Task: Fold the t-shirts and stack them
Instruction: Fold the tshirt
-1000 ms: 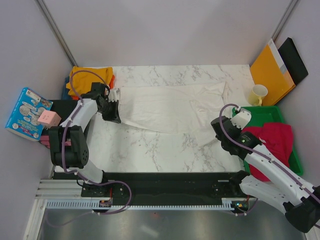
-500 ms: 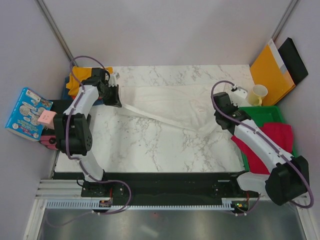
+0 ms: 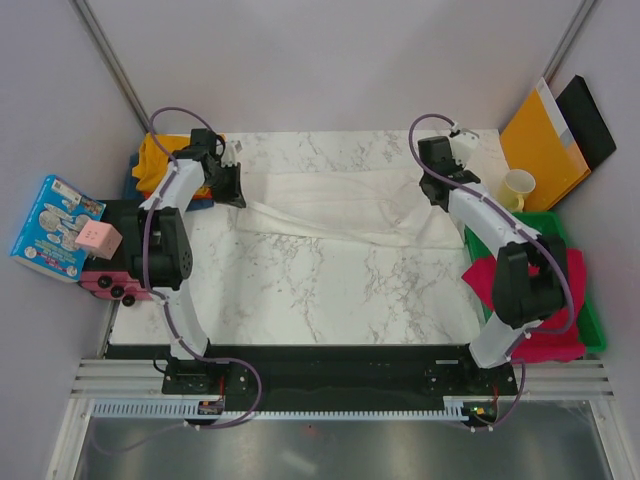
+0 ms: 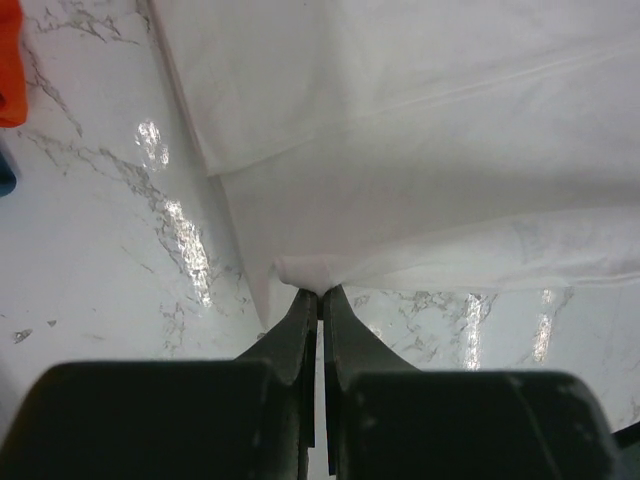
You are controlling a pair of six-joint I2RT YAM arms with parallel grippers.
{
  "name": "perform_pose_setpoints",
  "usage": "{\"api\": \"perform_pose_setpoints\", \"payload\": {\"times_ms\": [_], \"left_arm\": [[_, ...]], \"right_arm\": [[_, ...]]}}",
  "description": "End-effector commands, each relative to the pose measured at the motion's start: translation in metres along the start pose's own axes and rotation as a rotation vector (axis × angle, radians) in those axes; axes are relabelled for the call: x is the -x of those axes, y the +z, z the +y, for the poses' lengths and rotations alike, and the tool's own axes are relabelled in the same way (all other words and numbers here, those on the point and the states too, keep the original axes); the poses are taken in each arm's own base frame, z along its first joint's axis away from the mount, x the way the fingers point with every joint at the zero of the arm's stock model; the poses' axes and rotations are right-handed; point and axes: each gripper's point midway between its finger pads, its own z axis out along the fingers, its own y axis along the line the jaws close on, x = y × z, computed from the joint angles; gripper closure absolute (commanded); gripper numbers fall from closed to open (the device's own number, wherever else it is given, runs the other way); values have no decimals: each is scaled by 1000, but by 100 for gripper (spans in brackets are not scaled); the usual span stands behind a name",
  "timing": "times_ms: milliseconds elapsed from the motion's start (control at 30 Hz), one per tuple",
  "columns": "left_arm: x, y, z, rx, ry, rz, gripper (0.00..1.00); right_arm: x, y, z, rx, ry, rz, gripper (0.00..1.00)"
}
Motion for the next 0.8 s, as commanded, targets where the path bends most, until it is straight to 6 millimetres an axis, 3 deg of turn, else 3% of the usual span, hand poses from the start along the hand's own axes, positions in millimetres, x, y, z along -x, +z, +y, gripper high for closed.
{"api": "perform_pose_setpoints", "payload": {"times_ms": [0,233,500,700,733,767], "left_arm": [[20,6,5,18,-31,-30,98],[33,21,14,42,-30,-30,98],[34,30,20,58,-33,-20,98],[30,31,27,93,-29,-9,98],[28,27,40,107,-54,-12,98],[27,26,42,109,-57,-13,98]], "right_arm": [[27,23,27,42,15,-40,100],[31,62,54,53,-2,-28,100],[42,81,74,74,8,-39,100],[45,97,65,46,21,-37,100],[46,98,64,47,25,-37,100],[45,99,62,39,24,-36,100]]}}
